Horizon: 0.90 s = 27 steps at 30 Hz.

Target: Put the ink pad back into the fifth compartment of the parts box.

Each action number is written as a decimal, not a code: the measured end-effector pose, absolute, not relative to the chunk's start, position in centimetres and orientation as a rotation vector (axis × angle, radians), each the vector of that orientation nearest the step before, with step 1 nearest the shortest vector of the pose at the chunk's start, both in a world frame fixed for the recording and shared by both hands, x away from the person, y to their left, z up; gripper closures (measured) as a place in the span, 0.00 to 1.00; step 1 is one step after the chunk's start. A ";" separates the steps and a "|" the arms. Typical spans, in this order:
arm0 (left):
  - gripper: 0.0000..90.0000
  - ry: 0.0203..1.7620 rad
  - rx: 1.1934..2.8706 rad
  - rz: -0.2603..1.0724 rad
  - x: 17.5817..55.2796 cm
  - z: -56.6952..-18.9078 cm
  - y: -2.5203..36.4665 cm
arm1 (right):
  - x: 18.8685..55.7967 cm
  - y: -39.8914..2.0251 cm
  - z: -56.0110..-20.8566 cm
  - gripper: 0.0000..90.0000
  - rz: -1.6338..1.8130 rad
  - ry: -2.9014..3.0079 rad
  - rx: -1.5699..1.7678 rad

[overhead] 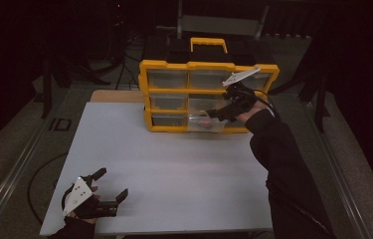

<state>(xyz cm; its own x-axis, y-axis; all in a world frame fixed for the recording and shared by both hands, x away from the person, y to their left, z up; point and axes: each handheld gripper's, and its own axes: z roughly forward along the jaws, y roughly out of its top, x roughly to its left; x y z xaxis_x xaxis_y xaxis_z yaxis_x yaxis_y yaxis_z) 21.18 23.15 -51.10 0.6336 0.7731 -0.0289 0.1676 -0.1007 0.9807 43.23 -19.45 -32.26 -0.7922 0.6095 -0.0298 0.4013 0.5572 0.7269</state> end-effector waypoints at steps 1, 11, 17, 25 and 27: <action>0.00 0.792 1.617 0.614 21.2 -51.1 23.2 | 43.1 -19.6 -32.2 0.10 1.074 2.516 0.841; 0.00 0.793 1.624 0.616 21.2 -51.1 23.1 | 42.1 -21.5 -32.0 0.10 1.079 2.481 0.859; 0.00 0.794 1.626 0.617 21.2 -51.1 23.1 | 41.4 -22.8 -32.3 0.10 1.107 2.464 0.865; 0.00 0.794 1.626 0.617 21.2 -51.1 23.1 | 40.4 -24.7 -33.4 0.10 1.168 2.425 0.886; 0.00 0.795 1.626 0.617 21.2 -51.1 23.1 | 40.2 -25.0 -33.8 0.10 1.170 2.422 0.893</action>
<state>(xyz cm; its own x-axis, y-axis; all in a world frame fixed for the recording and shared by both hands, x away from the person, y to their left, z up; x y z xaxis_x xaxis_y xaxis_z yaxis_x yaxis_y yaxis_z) 21.21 23.06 -51.10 0.6304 0.7759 -0.0250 0.1675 -0.1045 0.9803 40.17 -25.01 -33.80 -0.7594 0.6506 -0.0046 0.4009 0.4736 0.7842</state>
